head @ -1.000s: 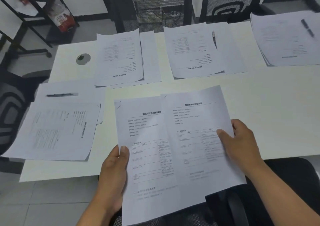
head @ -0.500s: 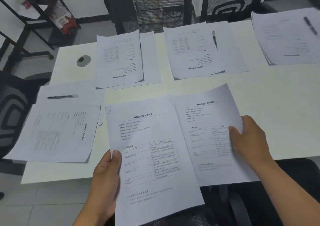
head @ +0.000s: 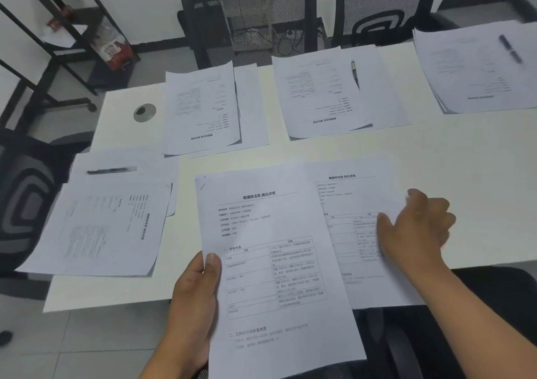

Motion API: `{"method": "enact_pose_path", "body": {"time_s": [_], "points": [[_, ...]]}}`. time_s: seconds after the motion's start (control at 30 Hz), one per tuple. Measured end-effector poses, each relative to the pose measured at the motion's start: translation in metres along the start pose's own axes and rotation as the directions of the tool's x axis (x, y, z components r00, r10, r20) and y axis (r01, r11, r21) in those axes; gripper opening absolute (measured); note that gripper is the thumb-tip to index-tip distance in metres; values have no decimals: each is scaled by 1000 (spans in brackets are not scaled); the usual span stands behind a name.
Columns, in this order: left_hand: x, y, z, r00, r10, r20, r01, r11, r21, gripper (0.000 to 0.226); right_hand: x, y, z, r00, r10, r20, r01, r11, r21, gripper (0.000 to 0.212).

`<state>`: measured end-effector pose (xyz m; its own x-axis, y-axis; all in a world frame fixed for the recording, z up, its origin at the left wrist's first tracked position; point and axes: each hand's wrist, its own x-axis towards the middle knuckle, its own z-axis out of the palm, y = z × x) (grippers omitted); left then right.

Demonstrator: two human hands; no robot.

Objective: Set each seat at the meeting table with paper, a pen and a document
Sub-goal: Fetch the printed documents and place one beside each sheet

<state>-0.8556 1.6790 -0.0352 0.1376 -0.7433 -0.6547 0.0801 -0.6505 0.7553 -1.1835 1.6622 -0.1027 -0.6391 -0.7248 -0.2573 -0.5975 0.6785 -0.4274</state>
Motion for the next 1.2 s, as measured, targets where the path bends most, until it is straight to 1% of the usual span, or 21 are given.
{"method": "enact_pose_path", "body": {"time_s": [0.03,0.07,0.13,0.17,0.23,0.3,0.37,0.4,0.47,0.5,0.53,0.6,0.7,0.83,1.03,1.1,1.2], "points": [[-2,1,2,1000,3,2,-3,1000,-1,31,-5,-4,-4,999,-33,2,33,999,33,63],[-3,2,3,1000,10,3,-10,1000,0,30,-9,-8,-8,996,-86,18,84,993,84,52],[-6,5,6,1000,22,8,-22,1000,14,30,-23,-21,-19,981,-176,80,155,962,223,23],[-8,7,7,999,30,11,-31,999,21,30,-33,-28,-24,971,-206,120,165,944,286,27],[-12,10,9,999,45,14,-46,999,29,30,-55,-43,-32,949,-246,199,150,904,401,45],[-18,14,11,998,62,16,-63,997,36,30,-76,-54,-37,923,-265,279,87,850,519,54],[-25,20,12,997,82,15,-83,996,38,30,-89,-58,-41,905,-270,330,27,810,586,59],[-27,22,13,996,87,9,-87,995,40,31,-91,-58,-42,900,-256,353,-3,806,592,53],[-36,29,15,995,103,12,-103,994,38,31,-97,-57,-50,887,-246,391,-56,783,619,26],[-42,32,16,994,110,20,-110,993,38,31,-101,-56,-56,877,-258,405,-70,765,641,16],[-51,37,18,992,120,31,-121,992,40,31,-106,-54,-64,870,-270,412,-71,759,647,12],[-61,42,22,989,139,51,-141,989,44,31,-111,-52,-76,875,-262,408,-65,770,635,10],[-83,51,31,981,177,85,-183,981,65,31,-121,-48,-102,900,-229,372,-74,758,648,6],[-112,63,46,964,237,121,-247,966,80,30,-136,-39,-135,917,-231,325,-50,743,668,4],[-154,73,63,951,266,161,-273,962,25,32,-164,-21,-182,951,-221,217,-2,698,716,5],[-165,76,66,942,278,190,-287,958,25,33,-173,-16,-195,961,-204,188,4,688,726,4],[-184,83,71,917,318,241,-343,937,69,32,-192,-8,-215,975,-181,131,27,677,735,3]]}}
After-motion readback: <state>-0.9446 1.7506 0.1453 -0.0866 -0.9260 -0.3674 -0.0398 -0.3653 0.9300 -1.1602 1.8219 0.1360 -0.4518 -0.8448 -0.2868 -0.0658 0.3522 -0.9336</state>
